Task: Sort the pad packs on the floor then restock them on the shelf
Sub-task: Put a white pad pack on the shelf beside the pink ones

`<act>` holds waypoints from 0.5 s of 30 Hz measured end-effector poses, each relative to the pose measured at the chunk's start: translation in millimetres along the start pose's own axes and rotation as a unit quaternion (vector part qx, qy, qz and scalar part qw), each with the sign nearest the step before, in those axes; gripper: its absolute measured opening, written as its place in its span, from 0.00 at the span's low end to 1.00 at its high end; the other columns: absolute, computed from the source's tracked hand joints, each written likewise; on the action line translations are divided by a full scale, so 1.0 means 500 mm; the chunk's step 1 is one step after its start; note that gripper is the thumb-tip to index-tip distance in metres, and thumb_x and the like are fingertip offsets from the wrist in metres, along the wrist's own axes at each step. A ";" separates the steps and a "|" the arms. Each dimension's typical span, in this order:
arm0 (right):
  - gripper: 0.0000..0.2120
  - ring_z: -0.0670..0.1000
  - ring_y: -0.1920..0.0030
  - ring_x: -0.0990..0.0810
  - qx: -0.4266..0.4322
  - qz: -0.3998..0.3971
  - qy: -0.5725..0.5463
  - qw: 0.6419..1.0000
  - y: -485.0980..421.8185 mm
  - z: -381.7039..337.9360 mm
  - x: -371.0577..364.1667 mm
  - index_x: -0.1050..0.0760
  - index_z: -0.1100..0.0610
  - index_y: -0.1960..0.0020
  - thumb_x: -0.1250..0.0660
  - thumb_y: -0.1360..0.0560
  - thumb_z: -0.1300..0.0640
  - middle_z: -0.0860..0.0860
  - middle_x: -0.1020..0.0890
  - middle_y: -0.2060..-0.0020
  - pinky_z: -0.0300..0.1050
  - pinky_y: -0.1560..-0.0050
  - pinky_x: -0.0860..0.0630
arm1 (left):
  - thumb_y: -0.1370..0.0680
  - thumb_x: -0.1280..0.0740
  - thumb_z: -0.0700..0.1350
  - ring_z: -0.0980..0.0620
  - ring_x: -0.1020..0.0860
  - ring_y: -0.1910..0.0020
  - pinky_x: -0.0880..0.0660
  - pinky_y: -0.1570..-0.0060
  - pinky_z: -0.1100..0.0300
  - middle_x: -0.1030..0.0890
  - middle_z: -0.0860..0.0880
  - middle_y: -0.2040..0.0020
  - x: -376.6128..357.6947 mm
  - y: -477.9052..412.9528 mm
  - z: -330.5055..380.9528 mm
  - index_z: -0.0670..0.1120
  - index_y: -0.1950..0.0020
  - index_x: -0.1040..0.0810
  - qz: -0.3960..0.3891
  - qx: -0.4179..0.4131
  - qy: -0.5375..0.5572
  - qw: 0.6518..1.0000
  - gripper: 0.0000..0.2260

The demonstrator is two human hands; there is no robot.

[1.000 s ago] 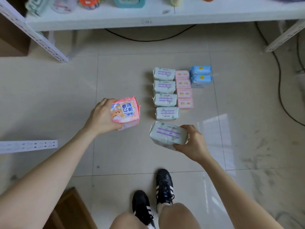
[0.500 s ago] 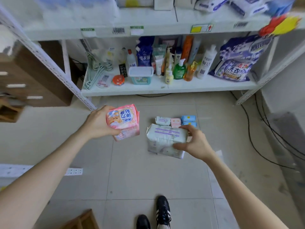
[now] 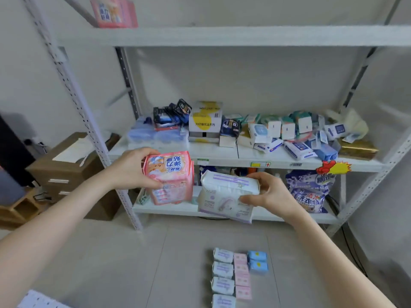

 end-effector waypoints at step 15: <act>0.29 0.47 0.55 0.17 0.140 0.025 0.008 0.990 -0.078 -0.340 0.125 0.25 0.56 0.40 0.19 0.37 0.55 0.50 0.17 0.52 0.42 0.57 0.19 | 0.38 0.18 0.44 0.67 0.21 0.52 0.28 0.60 0.74 0.19 0.59 0.50 0.353 -0.012 0.141 0.58 0.45 0.25 0.103 -0.045 0.034 0.993 0.27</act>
Point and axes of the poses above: each hand's wrist, its own y-axis away from the middle knuckle, its own x-axis out of the back of the hand, z = x × y, the point moved 5 cm from there along -y, towards the middle knuckle
